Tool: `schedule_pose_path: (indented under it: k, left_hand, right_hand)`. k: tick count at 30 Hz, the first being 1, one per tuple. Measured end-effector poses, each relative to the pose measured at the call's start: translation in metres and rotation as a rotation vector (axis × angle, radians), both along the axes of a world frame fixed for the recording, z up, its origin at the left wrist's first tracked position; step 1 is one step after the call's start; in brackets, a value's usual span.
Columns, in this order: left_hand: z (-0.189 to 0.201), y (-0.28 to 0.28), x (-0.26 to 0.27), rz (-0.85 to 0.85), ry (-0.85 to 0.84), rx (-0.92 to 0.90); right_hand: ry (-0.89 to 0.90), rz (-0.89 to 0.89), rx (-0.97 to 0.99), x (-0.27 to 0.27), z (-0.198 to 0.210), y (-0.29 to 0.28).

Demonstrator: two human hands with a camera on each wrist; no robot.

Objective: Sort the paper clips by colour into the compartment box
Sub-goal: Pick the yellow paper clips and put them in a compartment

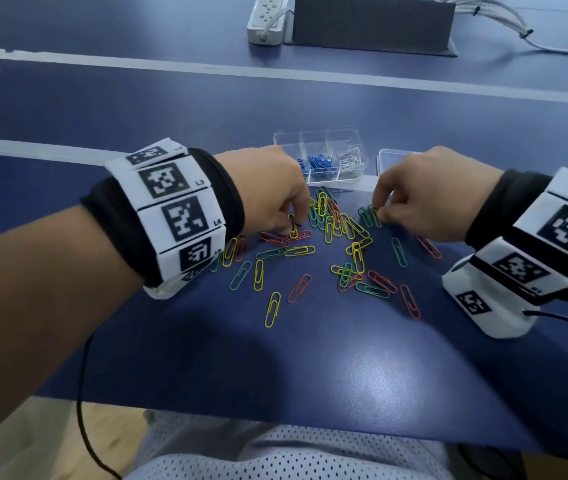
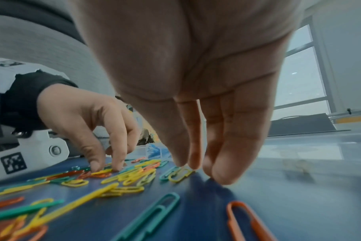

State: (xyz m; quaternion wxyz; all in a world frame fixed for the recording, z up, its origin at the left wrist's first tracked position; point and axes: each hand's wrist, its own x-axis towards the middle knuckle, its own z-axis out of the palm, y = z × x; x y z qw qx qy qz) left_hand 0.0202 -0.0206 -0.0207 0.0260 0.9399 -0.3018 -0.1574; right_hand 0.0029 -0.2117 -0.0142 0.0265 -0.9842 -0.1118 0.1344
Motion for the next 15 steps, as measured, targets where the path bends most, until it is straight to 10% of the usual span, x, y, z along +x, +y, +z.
schedule_pose_path:
  k: [15]
  left_hand:
    - [0.0027, -0.0001, -0.006, 0.082, 0.036, -0.229]
  right_hand:
    - [-0.016, 0.052, 0.03, 0.0025, -0.0048, 0.0068]
